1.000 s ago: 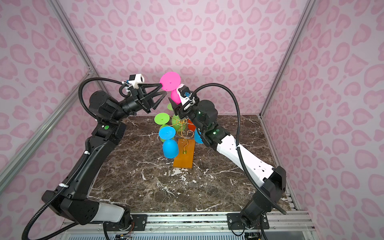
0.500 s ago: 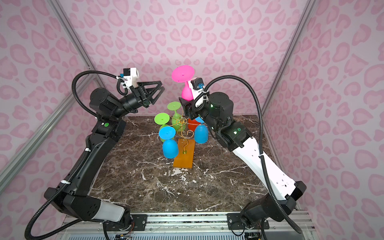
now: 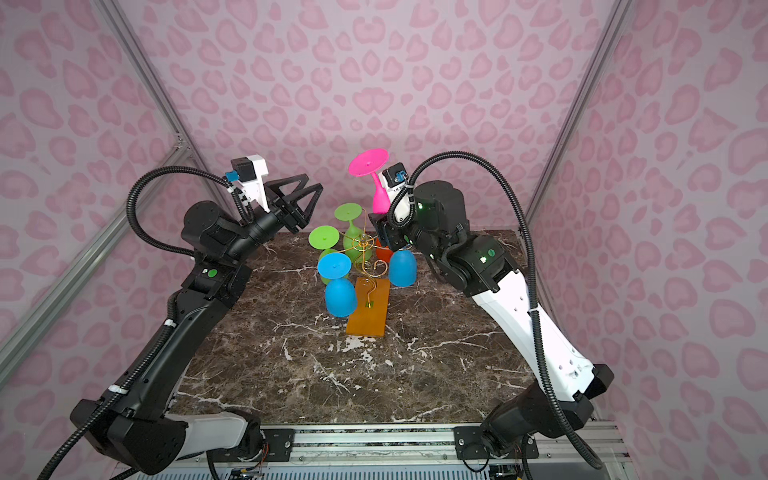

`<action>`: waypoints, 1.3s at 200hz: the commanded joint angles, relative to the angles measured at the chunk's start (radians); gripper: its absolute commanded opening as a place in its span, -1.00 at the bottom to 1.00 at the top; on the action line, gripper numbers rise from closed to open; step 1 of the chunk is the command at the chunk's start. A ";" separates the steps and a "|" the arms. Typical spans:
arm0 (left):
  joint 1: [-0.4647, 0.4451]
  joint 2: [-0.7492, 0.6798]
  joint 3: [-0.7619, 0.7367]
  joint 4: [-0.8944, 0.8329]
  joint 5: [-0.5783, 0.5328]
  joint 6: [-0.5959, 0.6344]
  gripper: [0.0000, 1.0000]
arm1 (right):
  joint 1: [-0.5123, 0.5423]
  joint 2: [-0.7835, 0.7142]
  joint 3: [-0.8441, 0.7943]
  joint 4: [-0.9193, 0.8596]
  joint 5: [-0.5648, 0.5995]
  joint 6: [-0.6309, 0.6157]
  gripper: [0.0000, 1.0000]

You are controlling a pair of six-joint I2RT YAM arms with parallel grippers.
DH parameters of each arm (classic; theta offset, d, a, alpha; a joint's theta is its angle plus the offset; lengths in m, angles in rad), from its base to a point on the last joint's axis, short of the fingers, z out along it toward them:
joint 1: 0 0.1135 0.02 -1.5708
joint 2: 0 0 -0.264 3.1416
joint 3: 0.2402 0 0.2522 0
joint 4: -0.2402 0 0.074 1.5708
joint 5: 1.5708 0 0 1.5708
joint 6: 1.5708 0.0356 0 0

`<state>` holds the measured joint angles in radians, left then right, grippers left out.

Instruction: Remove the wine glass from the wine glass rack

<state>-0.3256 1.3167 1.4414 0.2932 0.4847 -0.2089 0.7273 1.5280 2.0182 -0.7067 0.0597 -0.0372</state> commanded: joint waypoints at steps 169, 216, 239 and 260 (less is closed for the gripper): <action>-0.049 0.031 -0.010 0.095 0.144 0.750 0.00 | 0.007 0.145 0.120 -0.168 -0.114 0.033 0.01; -0.055 0.046 0.013 0.100 0.141 0.767 -0.06 | 0.017 0.147 0.108 -0.174 -0.125 0.037 -0.02; -0.058 0.047 0.014 0.093 0.151 0.789 -0.11 | 0.018 0.146 0.097 -0.172 -0.133 0.040 -0.03; -0.062 0.050 0.011 0.084 0.163 0.813 -0.16 | 0.020 0.147 0.094 -0.171 -0.138 0.043 -0.03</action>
<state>-0.3817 1.3632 1.4418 0.3614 0.6281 0.5636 0.7444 1.6691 2.1197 -0.8696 -0.0666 -0.0006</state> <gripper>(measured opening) 0.425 0.714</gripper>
